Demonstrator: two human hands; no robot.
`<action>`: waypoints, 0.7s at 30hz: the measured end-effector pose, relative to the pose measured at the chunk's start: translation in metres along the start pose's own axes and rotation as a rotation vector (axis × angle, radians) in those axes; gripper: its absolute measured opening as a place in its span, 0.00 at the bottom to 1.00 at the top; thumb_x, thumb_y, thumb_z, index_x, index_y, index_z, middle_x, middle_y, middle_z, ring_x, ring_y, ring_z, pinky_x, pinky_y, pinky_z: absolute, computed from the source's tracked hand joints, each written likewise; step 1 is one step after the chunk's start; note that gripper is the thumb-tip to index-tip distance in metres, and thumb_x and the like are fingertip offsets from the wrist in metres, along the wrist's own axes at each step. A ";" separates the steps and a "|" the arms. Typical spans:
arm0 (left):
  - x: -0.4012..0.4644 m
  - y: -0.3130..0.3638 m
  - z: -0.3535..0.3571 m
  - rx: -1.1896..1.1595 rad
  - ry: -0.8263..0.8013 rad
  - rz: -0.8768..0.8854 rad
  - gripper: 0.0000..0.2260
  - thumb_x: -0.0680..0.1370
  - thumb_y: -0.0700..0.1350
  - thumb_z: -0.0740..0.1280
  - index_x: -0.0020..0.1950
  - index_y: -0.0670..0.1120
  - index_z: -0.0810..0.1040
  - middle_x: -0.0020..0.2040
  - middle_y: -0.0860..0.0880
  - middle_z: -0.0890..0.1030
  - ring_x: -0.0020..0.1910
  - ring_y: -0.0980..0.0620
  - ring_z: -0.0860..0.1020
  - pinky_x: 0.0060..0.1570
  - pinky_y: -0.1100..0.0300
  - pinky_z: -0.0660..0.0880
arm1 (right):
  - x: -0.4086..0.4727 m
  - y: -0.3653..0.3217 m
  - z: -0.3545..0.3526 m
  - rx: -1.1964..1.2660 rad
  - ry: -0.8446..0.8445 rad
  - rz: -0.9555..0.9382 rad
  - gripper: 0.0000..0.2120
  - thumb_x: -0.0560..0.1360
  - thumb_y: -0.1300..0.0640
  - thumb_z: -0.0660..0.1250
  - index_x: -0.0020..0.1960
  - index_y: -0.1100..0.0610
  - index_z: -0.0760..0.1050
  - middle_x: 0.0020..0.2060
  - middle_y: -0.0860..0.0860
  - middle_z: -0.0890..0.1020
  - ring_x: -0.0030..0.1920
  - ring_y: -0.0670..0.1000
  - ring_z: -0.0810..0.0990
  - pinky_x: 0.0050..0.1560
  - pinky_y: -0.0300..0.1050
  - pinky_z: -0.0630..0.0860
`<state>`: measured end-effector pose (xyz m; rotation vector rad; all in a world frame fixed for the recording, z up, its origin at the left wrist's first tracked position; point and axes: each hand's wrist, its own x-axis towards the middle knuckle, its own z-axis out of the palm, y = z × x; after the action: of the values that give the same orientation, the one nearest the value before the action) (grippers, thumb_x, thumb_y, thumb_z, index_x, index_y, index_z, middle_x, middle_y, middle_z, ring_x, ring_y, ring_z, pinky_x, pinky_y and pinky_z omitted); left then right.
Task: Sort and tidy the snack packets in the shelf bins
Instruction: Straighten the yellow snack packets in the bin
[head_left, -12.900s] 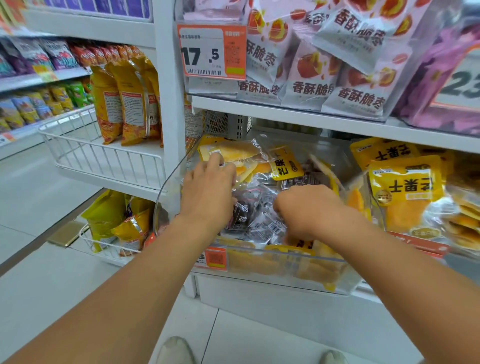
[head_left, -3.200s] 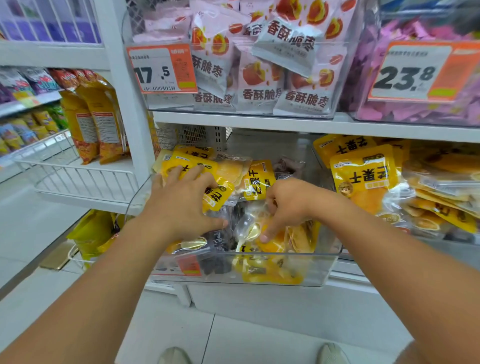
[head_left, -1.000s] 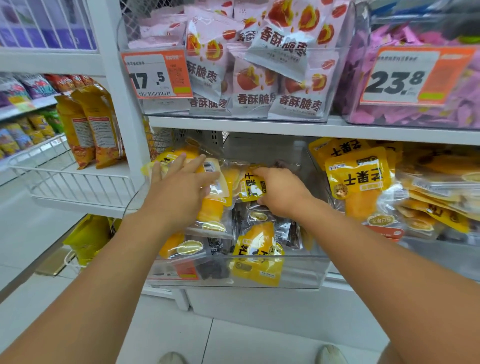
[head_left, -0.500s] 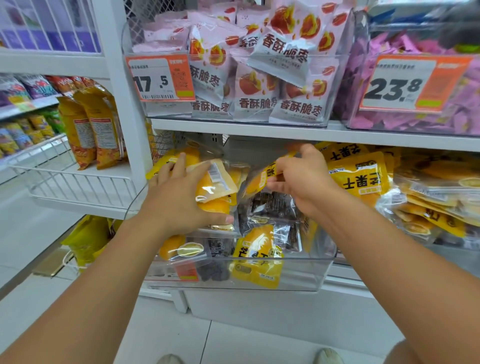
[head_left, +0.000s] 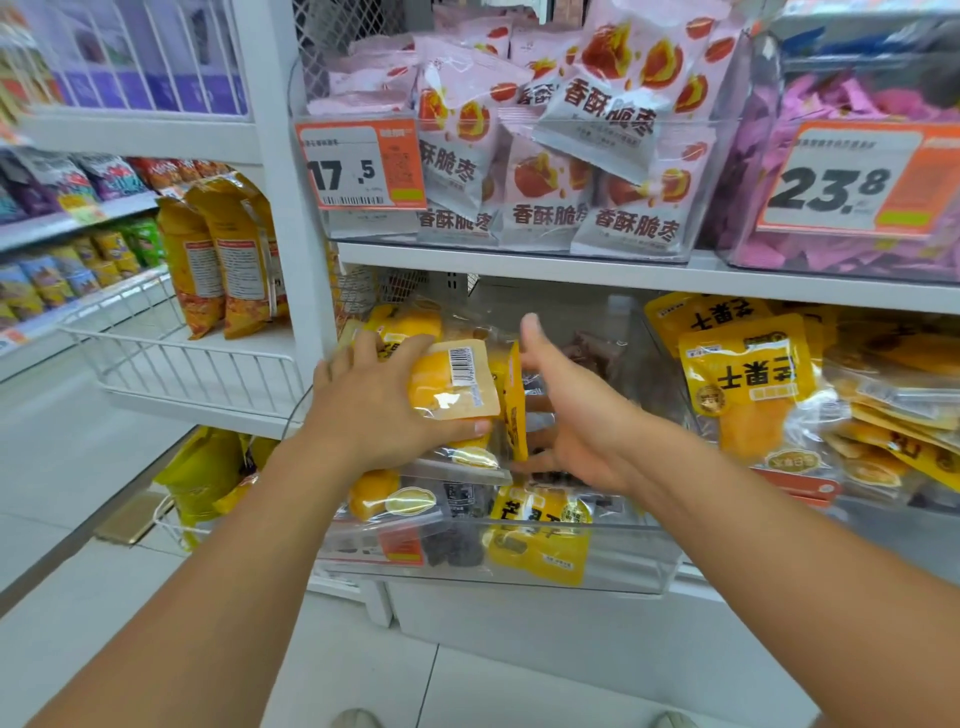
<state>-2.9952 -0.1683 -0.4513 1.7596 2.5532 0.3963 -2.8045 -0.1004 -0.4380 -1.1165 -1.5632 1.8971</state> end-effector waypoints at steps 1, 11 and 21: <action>-0.002 -0.001 0.000 0.002 0.000 -0.001 0.54 0.52 0.87 0.52 0.76 0.67 0.52 0.74 0.45 0.58 0.75 0.38 0.58 0.74 0.39 0.56 | 0.000 -0.001 0.001 0.105 -0.005 0.012 0.31 0.74 0.26 0.57 0.63 0.48 0.76 0.59 0.54 0.83 0.60 0.61 0.81 0.59 0.66 0.77; -0.018 0.001 -0.012 -0.151 -0.295 0.061 0.66 0.44 0.85 0.64 0.74 0.73 0.35 0.81 0.49 0.36 0.79 0.45 0.33 0.77 0.40 0.41 | -0.010 -0.020 -0.008 0.352 0.014 -0.012 0.18 0.73 0.45 0.67 0.54 0.57 0.80 0.52 0.60 0.85 0.54 0.61 0.84 0.61 0.62 0.76; -0.017 0.009 -0.010 -0.250 -0.203 0.326 0.47 0.62 0.68 0.71 0.77 0.69 0.51 0.78 0.58 0.59 0.76 0.52 0.58 0.73 0.49 0.60 | -0.024 -0.011 -0.032 0.605 -0.294 0.020 0.51 0.68 0.19 0.54 0.69 0.61 0.74 0.65 0.67 0.77 0.64 0.70 0.76 0.70 0.72 0.63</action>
<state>-2.9818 -0.1831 -0.4421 1.9996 1.9888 0.4895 -2.7660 -0.0967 -0.4215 -0.6089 -0.9790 2.3970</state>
